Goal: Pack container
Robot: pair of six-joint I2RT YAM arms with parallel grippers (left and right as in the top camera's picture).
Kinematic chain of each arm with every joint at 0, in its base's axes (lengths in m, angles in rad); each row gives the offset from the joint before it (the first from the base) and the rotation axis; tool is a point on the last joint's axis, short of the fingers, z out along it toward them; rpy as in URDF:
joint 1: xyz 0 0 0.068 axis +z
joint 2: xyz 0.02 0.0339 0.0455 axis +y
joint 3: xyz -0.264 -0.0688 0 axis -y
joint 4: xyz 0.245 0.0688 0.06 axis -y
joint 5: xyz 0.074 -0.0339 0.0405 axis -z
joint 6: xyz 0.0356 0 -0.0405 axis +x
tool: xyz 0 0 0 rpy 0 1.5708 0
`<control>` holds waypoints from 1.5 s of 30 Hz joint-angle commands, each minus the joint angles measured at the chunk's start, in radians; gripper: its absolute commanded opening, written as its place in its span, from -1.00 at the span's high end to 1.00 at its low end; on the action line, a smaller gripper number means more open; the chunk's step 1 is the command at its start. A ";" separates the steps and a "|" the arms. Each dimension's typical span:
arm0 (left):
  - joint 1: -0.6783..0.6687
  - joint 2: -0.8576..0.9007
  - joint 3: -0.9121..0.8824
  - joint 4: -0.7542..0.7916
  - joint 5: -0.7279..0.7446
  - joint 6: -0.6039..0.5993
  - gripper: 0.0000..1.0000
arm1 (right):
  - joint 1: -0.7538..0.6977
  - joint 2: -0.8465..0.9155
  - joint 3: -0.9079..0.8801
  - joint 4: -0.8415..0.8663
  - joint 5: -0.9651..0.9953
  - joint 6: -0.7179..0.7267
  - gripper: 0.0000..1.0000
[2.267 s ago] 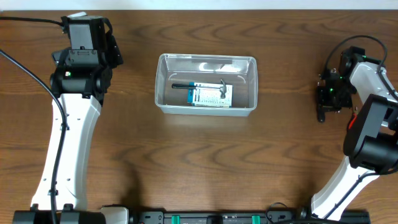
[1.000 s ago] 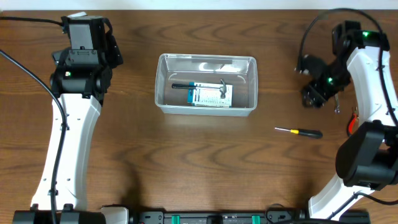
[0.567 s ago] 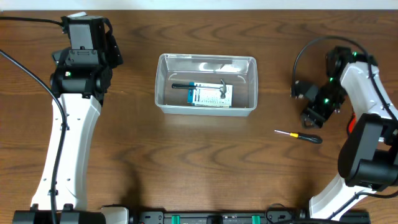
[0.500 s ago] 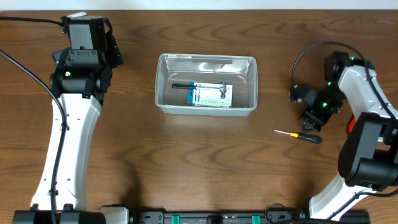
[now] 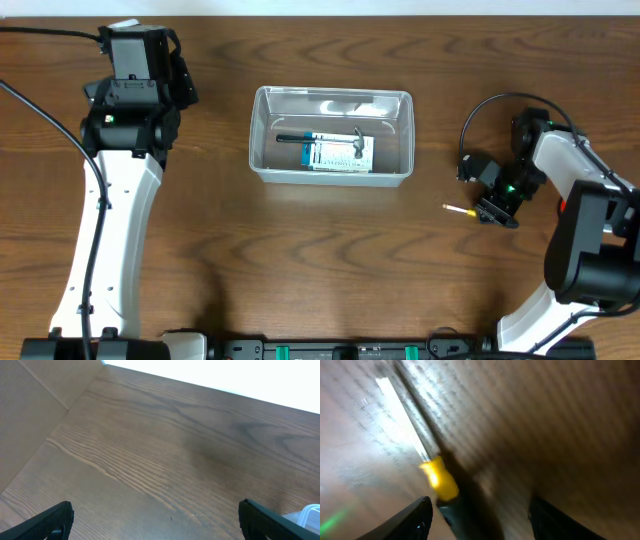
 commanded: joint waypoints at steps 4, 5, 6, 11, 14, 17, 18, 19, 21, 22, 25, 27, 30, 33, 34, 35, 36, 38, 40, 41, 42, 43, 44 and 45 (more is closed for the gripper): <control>0.005 0.003 0.009 -0.002 -0.020 0.006 -0.96 | -0.028 0.028 -0.097 0.098 -0.015 -0.021 -0.34; 0.005 0.003 0.009 -0.002 -0.020 0.006 -0.96 | -0.029 0.028 -0.100 0.103 -0.014 -0.021 -0.30; 0.005 0.003 0.009 -0.002 -0.020 0.006 -0.96 | -0.029 0.028 -0.101 0.106 -0.014 -0.020 -0.27; 0.005 0.003 0.009 -0.002 -0.020 0.006 -0.96 | -0.029 0.028 -0.101 0.166 -0.001 0.006 -0.13; 0.005 0.003 0.009 -0.002 -0.020 0.006 -0.96 | -0.029 0.028 -0.101 0.186 0.001 0.008 -0.08; 0.005 0.003 0.009 -0.002 -0.020 0.006 -0.96 | -0.029 0.028 -0.101 0.203 0.001 0.009 -0.01; 0.005 0.003 0.009 -0.002 -0.020 0.006 -0.96 | -0.029 0.028 -0.101 0.207 0.001 0.009 0.02; 0.005 0.003 0.009 -0.002 -0.020 0.006 -0.96 | -0.029 0.028 -0.101 0.211 0.001 0.009 0.06; 0.005 0.003 0.009 -0.002 -0.020 0.006 -0.96 | -0.029 0.027 -0.100 0.216 0.001 0.009 0.12; 0.005 0.003 0.009 -0.002 -0.020 0.006 -0.96 | -0.029 0.027 -0.100 0.216 0.001 0.008 0.13; 0.005 0.003 0.009 -0.002 -0.020 0.006 -0.96 | -0.029 0.027 -0.100 0.217 0.000 0.008 0.26; 0.005 0.003 0.009 -0.002 -0.020 0.006 -0.96 | -0.029 0.027 -0.100 0.219 0.000 0.008 0.37; 0.005 0.003 0.009 -0.002 -0.020 0.006 -0.96 | -0.029 0.027 -0.096 0.222 0.002 0.008 0.63; 0.005 0.003 0.009 -0.002 -0.020 0.006 -0.96 | -0.029 0.027 -0.082 0.220 0.004 0.013 0.67; 0.005 0.003 0.009 -0.002 -0.020 0.006 -0.96 | -0.029 0.027 -0.075 0.219 0.004 0.019 0.66; 0.005 0.003 0.009 -0.002 -0.020 0.006 -0.96 | -0.029 0.027 -0.066 0.219 0.005 0.032 0.65; 0.005 0.003 0.009 -0.002 -0.020 0.006 -0.96 | -0.029 0.027 -0.056 0.217 0.005 0.040 0.64; 0.005 0.003 0.009 -0.002 -0.020 0.006 -0.96 | -0.029 0.027 -0.031 0.212 0.005 0.060 0.64; 0.005 0.003 0.009 -0.002 -0.020 0.006 -0.96 | -0.029 0.027 0.003 0.201 0.005 0.075 0.64; 0.005 0.003 0.009 -0.002 -0.020 0.006 -0.96 | -0.029 0.027 0.023 0.191 0.004 0.077 0.64; 0.005 0.003 0.009 -0.002 -0.020 0.006 -0.96 | -0.028 0.027 0.042 0.182 0.005 0.077 0.65; 0.005 0.003 0.009 -0.002 -0.020 0.006 -0.96 | -0.027 0.027 0.066 0.167 0.004 0.077 0.65; 0.005 0.003 0.009 -0.002 -0.020 0.006 -0.96 | -0.024 0.027 0.092 0.152 0.004 0.078 0.66; 0.005 0.003 0.009 -0.002 -0.020 0.006 -0.96 | -0.022 0.027 0.116 0.138 0.005 0.084 0.66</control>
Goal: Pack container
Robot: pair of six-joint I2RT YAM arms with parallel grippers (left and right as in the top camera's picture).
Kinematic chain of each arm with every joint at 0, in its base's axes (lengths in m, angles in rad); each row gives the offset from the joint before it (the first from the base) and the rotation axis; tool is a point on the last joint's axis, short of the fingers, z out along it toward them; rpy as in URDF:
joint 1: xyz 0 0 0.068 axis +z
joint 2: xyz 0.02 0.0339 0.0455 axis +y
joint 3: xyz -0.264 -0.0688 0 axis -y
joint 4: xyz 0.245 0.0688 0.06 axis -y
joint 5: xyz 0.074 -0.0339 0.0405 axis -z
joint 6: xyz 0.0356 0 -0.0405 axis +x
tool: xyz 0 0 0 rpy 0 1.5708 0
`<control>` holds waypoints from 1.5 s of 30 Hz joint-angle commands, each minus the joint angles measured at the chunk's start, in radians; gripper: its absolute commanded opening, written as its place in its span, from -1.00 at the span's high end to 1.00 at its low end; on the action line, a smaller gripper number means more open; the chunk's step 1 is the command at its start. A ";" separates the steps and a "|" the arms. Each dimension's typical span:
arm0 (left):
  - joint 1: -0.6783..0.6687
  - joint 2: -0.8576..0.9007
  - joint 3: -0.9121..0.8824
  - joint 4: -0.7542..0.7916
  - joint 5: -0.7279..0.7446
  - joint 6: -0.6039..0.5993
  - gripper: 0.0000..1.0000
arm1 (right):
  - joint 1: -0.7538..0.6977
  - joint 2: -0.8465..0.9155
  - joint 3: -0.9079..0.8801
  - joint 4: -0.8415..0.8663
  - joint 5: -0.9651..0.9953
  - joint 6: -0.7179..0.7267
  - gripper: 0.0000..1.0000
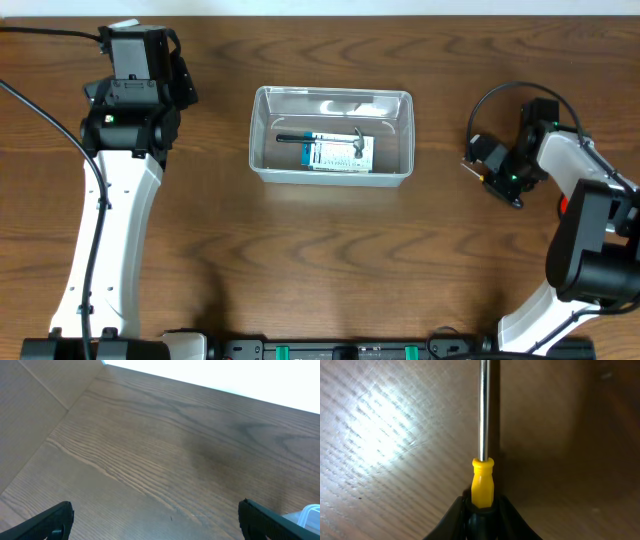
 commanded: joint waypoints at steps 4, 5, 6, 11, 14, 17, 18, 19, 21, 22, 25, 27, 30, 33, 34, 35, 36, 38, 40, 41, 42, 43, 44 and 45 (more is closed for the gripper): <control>0.004 0.003 0.009 -0.002 -0.020 0.006 -0.96 | 0.016 0.006 0.185 -0.055 0.002 0.076 0.67; 0.004 0.003 0.009 -0.002 -0.020 0.006 -0.96 | 0.023 0.006 0.220 -0.064 0.002 0.090 0.67; 0.004 0.003 0.009 -0.002 -0.020 0.006 -0.96 | 0.031 0.006 0.255 -0.072 0.002 0.105 0.69; 0.004 0.003 0.009 -0.002 -0.020 0.006 -0.96 | 0.086 0.006 0.432 -0.088 0.001 0.329 0.60; 0.004 0.003 0.009 -0.002 -0.020 0.006 -0.96 | 0.133 0.006 0.536 -0.093 -0.005 0.579 0.60; 0.004 0.003 0.009 -0.002 -0.020 0.006 -0.96 | 0.182 0.006 0.608 -0.100 -0.077 0.714 0.83; 0.004 0.003 0.009 -0.002 -0.020 0.006 -0.96 | 0.201 0.006 0.624 -0.099 -0.114 0.716 0.87; 0.004 0.003 0.009 -0.002 -0.020 0.006 -0.96 | 0.220 0.006 0.637 -0.097 -0.140 0.716 0.89; 0.004 0.003 0.009 -0.002 -0.020 0.006 -0.96 | 0.263 0.006 0.649 -0.089 -0.156 0.715 0.92; 0.004 0.003 0.009 -0.002 -0.020 0.006 -0.96 | 0.283 0.006 0.650 -0.084 -0.156 0.714 0.92; 0.004 0.003 0.009 -0.002 -0.020 0.006 -0.96 | 0.357 0.006 0.650 -0.084 -0.156 0.668 0.92; 0.004 0.003 0.009 -0.002 -0.020 0.006 -0.96 | 0.406 0.006 0.650 -0.084 -0.156 0.621 0.91; 0.004 0.003 0.009 -0.002 -0.020 0.006 -0.96 | 0.485 0.006 0.649 -0.085 -0.155 0.483 0.88; 0.004 0.003 0.009 -0.002 -0.020 0.006 -0.96 | 0.557 0.007 0.649 -0.090 -0.132 0.321 0.82; 0.004 0.003 0.009 -0.002 -0.020 0.006 -0.96 | 0.579 0.007 0.649 -0.092 -0.113 0.267 0.79; 0.004 0.003 0.009 -0.002 -0.020 0.006 -0.96 | 0.599 0.008 0.648 -0.092 -0.093 0.219 0.77; 0.004 0.003 0.009 -0.002 -0.020 0.006 -0.96 | 0.617 0.008 0.648 -0.092 -0.077 0.178 0.76; 0.004 0.003 0.009 -0.002 -0.020 0.006 -0.96 | 0.642 0.013 0.647 -0.091 -0.058 0.127 0.74; 0.004 0.003 0.009 -0.002 -0.020 0.006 -0.96 | 0.660 0.024 0.647 -0.089 -0.054 0.108 0.74; 0.004 0.003 0.009 -0.002 -0.020 0.006 -0.96 | 0.664 0.032 0.647 -0.088 -0.054 0.109 0.74; 0.004 0.003 0.009 -0.002 -0.020 0.006 -0.96 | 0.666 0.044 0.647 -0.088 -0.054 0.109 0.75; 0.004 0.003 0.009 -0.002 -0.020 0.006 -0.96 | 0.667 0.059 0.647 -0.089 -0.054 0.109 0.75; 0.004 0.003 0.009 -0.002 -0.020 0.006 -0.96 | 0.667 0.072 0.647 -0.090 -0.054 0.111 0.75; 0.004 0.003 0.009 -0.003 -0.020 0.006 -0.96 | 0.667 0.091 0.647 -0.092 -0.054 0.113 0.75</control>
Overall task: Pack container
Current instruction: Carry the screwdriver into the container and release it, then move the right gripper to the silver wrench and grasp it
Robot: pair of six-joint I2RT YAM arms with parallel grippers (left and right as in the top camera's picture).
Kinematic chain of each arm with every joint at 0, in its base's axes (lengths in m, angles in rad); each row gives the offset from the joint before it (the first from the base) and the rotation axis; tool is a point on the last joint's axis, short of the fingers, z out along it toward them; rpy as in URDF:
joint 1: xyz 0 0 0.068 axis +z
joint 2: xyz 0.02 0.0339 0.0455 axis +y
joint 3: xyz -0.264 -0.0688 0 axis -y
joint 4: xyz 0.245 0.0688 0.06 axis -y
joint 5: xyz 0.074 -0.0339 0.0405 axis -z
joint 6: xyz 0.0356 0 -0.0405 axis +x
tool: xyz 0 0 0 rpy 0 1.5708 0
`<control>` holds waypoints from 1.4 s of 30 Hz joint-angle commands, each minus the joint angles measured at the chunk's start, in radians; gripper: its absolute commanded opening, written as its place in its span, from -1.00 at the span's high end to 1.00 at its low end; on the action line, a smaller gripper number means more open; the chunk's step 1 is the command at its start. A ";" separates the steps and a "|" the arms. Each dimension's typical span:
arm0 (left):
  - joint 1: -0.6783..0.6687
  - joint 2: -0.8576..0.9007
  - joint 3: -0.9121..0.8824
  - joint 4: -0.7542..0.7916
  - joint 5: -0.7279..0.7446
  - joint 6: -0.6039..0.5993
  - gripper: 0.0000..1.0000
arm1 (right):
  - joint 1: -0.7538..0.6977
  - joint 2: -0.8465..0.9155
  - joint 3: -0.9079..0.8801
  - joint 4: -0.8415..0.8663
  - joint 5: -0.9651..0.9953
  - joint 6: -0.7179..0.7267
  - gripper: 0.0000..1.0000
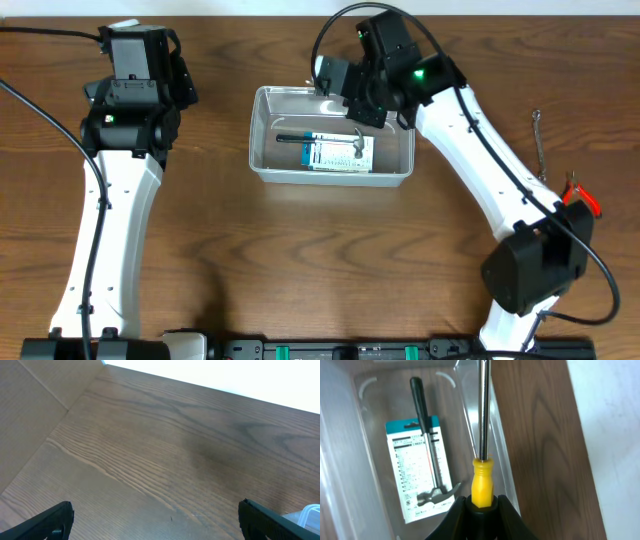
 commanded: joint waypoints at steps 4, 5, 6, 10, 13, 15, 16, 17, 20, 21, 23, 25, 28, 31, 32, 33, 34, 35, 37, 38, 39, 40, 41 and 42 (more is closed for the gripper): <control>0.005 0.003 0.009 -0.002 -0.020 0.006 -0.96 | 0.003 0.136 0.014 -0.004 0.021 -0.046 0.67; 0.005 0.003 0.009 -0.002 -0.020 0.006 -0.96 | 0.004 0.156 0.014 -0.004 0.020 -0.046 0.63; 0.005 0.003 0.009 -0.002 -0.020 0.006 -0.96 | 0.006 0.174 0.014 -0.004 0.020 -0.046 0.61; 0.005 0.003 0.009 -0.002 -0.020 0.006 -0.96 | 0.020 0.216 0.014 -0.003 0.020 -0.035 0.38; 0.005 0.003 0.009 -0.002 -0.020 0.006 -0.96 | 0.028 0.218 0.014 0.004 0.019 -0.035 0.27; 0.005 0.003 0.009 -0.002 -0.020 0.006 -0.96 | 0.030 0.217 0.014 0.013 0.020 -0.035 0.18; 0.005 0.003 0.009 -0.002 -0.020 0.006 -0.96 | 0.030 0.217 0.014 0.015 0.020 -0.035 0.17; 0.005 0.003 0.009 -0.002 -0.020 0.006 -0.96 | 0.030 0.217 0.014 0.016 0.020 -0.035 0.15; 0.005 0.003 0.009 -0.002 -0.020 0.006 -0.96 | 0.030 0.208 0.015 0.014 0.029 -0.007 0.05; 0.005 0.003 0.009 -0.002 -0.020 0.006 -0.96 | 0.030 0.198 0.019 0.013 0.042 0.021 0.03; 0.005 0.003 0.009 -0.002 -0.020 0.006 -0.96 | 0.028 0.170 0.035 0.012 0.089 0.112 0.02; 0.005 0.003 0.009 -0.002 -0.020 0.006 -0.96 | 0.019 0.135 0.058 0.000 0.160 0.216 -0.02; 0.005 0.003 0.009 -0.002 -0.020 0.006 -0.96 | -0.019 0.075 0.120 -0.094 0.289 0.350 -0.29; 0.005 0.003 0.009 -0.002 -0.020 0.006 -0.96 | -0.090 0.021 0.186 -0.239 0.344 0.425 -0.42; 0.005 0.003 0.009 -0.002 -0.020 0.006 -0.96 | -0.124 0.005 0.204 -0.285 0.344 0.446 -0.47; 0.005 0.003 0.009 -0.002 -0.020 0.006 -0.96 | -0.166 -0.013 0.220 -0.332 0.343 0.475 -0.50; 0.005 0.003 0.009 -0.002 -0.020 0.006 -0.96 | -0.200 -0.024 0.229 -0.364 0.343 0.499 -0.53; 0.005 0.003 0.009 -0.002 -0.020 0.006 -0.96 | -0.241 -0.034 0.235 -0.397 0.343 0.529 -0.54; 0.005 0.003 0.009 -0.002 -0.020 0.006 -0.96 | -0.333 -0.048 0.237 -0.452 0.342 0.586 -0.57; 0.005 0.003 0.009 -0.002 -0.020 0.006 -0.96 | -0.370 -0.048 0.237 -0.471 0.341 0.604 -0.57; 0.005 0.003 0.009 -0.002 -0.020 0.006 -0.96 | -0.412 -0.047 0.237 -0.492 0.333 0.619 -0.58; 0.005 0.003 0.009 -0.002 -0.020 0.006 -0.96 | -0.453 -0.043 0.236 -0.506 0.319 0.629 -0.57; 0.005 0.003 0.009 -0.002 -0.020 0.006 -0.96 | -0.491 -0.040 0.233 -0.510 0.296 0.629 -0.54; 0.005 0.003 0.009 -0.002 -0.020 0.006 -0.96 | -0.521 -0.038 0.229 -0.510 0.277 0.628 -0.47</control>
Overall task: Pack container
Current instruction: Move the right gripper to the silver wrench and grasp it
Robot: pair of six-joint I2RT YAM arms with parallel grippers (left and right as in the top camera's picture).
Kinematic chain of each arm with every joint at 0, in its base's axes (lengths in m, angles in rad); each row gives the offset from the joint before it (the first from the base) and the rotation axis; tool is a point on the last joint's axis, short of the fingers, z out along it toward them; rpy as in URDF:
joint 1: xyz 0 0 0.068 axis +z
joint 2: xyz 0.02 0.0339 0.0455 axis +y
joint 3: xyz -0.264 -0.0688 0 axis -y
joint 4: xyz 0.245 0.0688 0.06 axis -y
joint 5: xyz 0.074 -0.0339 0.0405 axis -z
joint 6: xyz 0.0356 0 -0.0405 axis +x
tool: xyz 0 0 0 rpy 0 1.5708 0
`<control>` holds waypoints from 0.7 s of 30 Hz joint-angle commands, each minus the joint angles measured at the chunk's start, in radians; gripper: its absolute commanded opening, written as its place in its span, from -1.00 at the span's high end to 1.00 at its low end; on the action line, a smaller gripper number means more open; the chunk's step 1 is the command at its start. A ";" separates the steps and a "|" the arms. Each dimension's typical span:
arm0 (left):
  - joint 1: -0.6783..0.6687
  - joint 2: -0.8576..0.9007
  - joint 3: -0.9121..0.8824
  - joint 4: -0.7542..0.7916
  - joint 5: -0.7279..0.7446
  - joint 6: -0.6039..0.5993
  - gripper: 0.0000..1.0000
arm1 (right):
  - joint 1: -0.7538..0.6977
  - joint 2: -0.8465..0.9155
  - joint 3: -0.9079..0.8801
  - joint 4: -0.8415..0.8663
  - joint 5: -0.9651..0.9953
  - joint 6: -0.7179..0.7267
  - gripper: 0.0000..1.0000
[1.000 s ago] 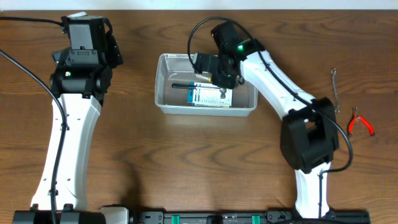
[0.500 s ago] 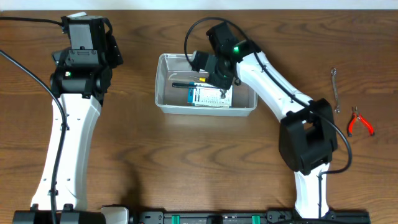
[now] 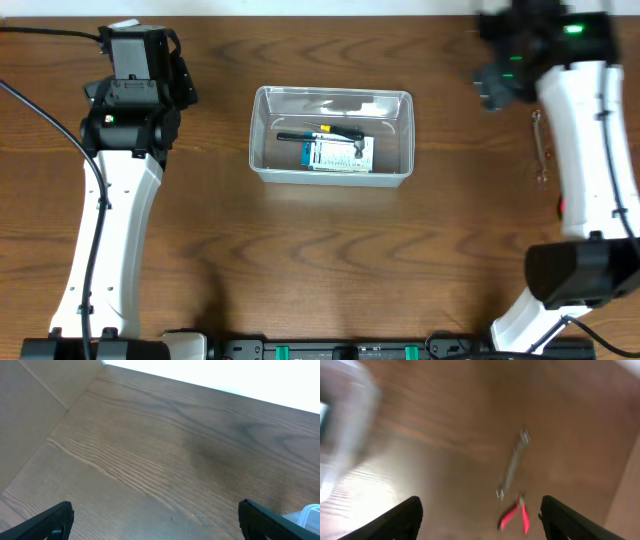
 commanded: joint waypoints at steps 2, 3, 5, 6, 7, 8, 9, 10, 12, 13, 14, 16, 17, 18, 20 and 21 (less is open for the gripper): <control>0.005 0.003 0.009 -0.002 -0.020 0.006 -0.96 | -0.135 0.029 -0.023 0.006 -0.065 0.080 -0.39; 0.005 0.003 0.009 -0.002 -0.020 0.006 -0.96 | -0.161 0.034 -0.032 0.016 -0.063 0.079 -0.39; 0.005 0.003 0.009 -0.002 -0.020 0.006 -0.96 | -0.202 0.041 -0.056 0.048 -0.059 0.079 -0.38; 0.005 0.003 0.009 -0.002 -0.020 0.006 -0.96 | -0.228 0.049 -0.072 0.072 -0.062 0.079 -0.40; 0.005 0.003 0.009 -0.002 -0.020 0.006 -0.96 | -0.241 0.055 -0.081 0.084 -0.063 0.079 -0.40; 0.005 0.003 0.009 -0.002 -0.020 0.006 -0.96 | -0.258 0.065 -0.095 0.105 -0.063 0.079 -0.40; 0.005 0.003 0.009 -0.002 -0.020 0.006 -0.96 | -0.273 0.075 -0.108 0.125 -0.063 0.079 -0.40; 0.005 0.003 0.009 -0.002 -0.020 0.006 -0.96 | -0.283 0.086 -0.119 0.140 -0.063 0.074 -0.40; 0.005 0.003 0.009 -0.002 -0.020 0.006 -0.96 | -0.303 0.118 -0.133 0.170 -0.068 0.068 -0.40; 0.005 0.003 0.009 -0.002 -0.020 0.006 -0.96 | -0.308 0.137 -0.134 0.179 -0.067 0.068 -0.40; 0.005 0.003 0.009 -0.002 -0.020 0.006 -0.96 | -0.312 0.160 -0.134 0.190 -0.067 0.061 -0.40; 0.005 0.003 0.009 -0.002 -0.020 0.006 -0.96 | -0.313 0.195 -0.134 0.208 -0.067 0.051 -0.39; 0.005 0.003 0.009 -0.002 -0.020 0.006 -0.96 | -0.312 0.214 -0.134 0.220 -0.067 0.050 -0.39; 0.005 0.003 0.009 -0.002 -0.020 0.006 -0.96 | -0.312 0.229 -0.134 0.231 -0.067 0.050 -0.41; 0.005 0.003 0.009 -0.002 -0.020 0.006 -0.96 | -0.312 0.264 -0.134 0.259 -0.068 0.050 -0.41; 0.005 0.003 0.009 -0.002 -0.020 0.006 -0.96 | -0.312 0.280 -0.134 0.274 -0.068 0.050 -0.41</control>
